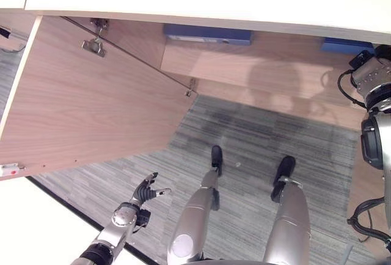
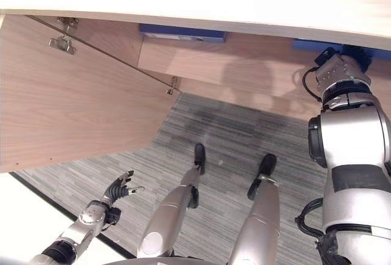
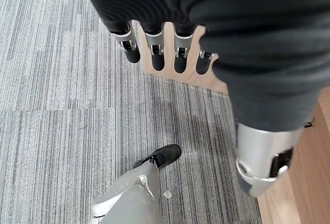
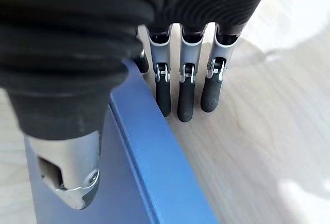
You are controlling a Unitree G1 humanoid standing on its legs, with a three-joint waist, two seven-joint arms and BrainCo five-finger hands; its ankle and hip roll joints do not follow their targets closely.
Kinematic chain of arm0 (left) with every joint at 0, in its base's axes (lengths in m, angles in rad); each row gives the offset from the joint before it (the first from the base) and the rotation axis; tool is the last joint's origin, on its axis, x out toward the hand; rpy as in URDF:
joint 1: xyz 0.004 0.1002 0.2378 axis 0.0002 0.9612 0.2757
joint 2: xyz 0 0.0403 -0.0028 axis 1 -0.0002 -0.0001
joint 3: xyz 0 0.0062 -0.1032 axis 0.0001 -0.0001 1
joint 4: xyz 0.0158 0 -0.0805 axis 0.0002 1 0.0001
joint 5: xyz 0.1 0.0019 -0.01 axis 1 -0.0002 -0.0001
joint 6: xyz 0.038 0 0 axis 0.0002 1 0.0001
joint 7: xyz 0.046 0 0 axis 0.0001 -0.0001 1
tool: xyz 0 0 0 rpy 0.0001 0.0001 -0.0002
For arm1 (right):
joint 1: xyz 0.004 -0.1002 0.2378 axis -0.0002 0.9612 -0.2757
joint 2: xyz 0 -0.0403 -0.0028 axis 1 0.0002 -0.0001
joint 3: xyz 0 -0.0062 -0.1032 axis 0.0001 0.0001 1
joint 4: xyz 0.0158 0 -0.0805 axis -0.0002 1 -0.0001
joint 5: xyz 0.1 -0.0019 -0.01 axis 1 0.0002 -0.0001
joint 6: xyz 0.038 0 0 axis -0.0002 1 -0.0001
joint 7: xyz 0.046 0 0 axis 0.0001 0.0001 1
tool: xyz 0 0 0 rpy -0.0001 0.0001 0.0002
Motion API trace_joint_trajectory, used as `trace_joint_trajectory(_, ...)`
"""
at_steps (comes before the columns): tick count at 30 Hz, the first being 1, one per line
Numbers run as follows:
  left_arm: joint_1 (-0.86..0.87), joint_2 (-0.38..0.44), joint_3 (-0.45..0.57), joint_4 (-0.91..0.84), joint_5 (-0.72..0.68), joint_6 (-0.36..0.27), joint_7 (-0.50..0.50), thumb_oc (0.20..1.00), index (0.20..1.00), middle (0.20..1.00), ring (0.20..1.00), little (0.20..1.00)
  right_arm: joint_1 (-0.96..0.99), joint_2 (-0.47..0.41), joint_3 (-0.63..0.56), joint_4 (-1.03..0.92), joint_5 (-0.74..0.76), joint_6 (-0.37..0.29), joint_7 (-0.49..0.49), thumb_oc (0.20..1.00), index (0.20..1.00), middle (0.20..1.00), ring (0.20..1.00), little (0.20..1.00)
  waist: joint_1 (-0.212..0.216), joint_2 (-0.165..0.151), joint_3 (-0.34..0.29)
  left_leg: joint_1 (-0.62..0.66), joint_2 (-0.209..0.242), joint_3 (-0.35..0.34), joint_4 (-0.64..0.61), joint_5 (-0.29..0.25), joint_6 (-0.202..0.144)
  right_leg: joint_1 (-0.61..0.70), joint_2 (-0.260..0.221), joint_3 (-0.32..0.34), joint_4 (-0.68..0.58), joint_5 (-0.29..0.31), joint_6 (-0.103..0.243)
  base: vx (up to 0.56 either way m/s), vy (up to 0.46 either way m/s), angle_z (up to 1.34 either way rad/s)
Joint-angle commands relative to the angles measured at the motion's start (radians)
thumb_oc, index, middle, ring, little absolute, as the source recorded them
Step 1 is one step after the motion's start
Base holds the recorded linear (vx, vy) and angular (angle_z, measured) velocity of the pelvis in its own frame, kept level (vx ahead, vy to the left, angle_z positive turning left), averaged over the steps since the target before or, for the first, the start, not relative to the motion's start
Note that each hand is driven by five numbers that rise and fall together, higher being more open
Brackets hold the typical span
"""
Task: Put the empty folder in the office cabinet
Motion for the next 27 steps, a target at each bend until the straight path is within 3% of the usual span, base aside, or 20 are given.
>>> trace_joint_trajectory(1,-0.028,0.048,0.006,0.025,-0.035,-0.009,0.001,1.0,1.0,1.0,1.0,1.0,-0.229,-0.103,0.155,-0.086,-0.13,-0.089,0.106,1.0,1.0,1.0,1.0,1.0,0.051,-0.038,0.048,0.148,0.014,-0.133,-0.033,-0.169,-0.022,0.126,0.031,0.039,-0.039,-0.106,0.087,0.01,0.006,-0.1)
trace_joint_trajectory(10,-0.022,0.027,0.029,0.037,-0.038,0.0,-0.006,1.0,1.0,1.0,1.0,1.0,-0.053,-0.064,0.024,-0.096,-0.073,-0.104,0.147,1.0,1.0,1.0,1.0,1.0,0.039,-0.034,0.055,0.181,0.021,-0.137,-0.048,-0.164,-0.023,0.164,0.039,0.036,-0.066,-0.094,0.086,0.0,0.004,-0.03)
trace_joint_trajectory(17,-0.011,0.016,0.07,0.036,-0.055,-0.005,-0.037,1.0,1.0,1.0,1.0,1.0,0.228,-0.004,-0.175,-0.217,0.09,-0.202,0.212,1.0,1.0,1.0,1.0,1.0,0.03,-0.05,0.06,0.203,0.031,-0.133,-0.041,-0.15,-0.02,0.219,0.047,0.016,-0.112,-0.042,0.086,-0.03,0.009,0.0)
trace_joint_trajectory(21,-0.001,-0.01,0.117,0.08,-0.052,-0.005,-0.052,1.0,1.0,1.0,1.0,1.0,0.465,0.115,-0.282,-0.394,0.151,-0.284,0.282,1.0,1.0,1.0,1.0,1.0,0.008,-0.081,0.05,0.235,0.039,-0.129,-0.043,-0.162,-0.022,0.276,0.049,0.011,-0.163,-0.016,0.097,0.03,0.002,-0.03)
trace_joint_trajectory(27,0.03,-0.043,0.169,0.156,-0.019,0.001,-0.067,1.0,1.0,1.0,1.0,1.0,0.733,0.244,-0.346,-0.573,0.14,-0.329,0.346,1.0,1.0,1.0,1.0,1.0,-0.027,-0.109,0.029,0.283,0.046,-0.128,-0.051,-0.17,-0.026,0.346,0.048,0.008,-0.223,0.017,0.11,0.03,0.035,-0.05)
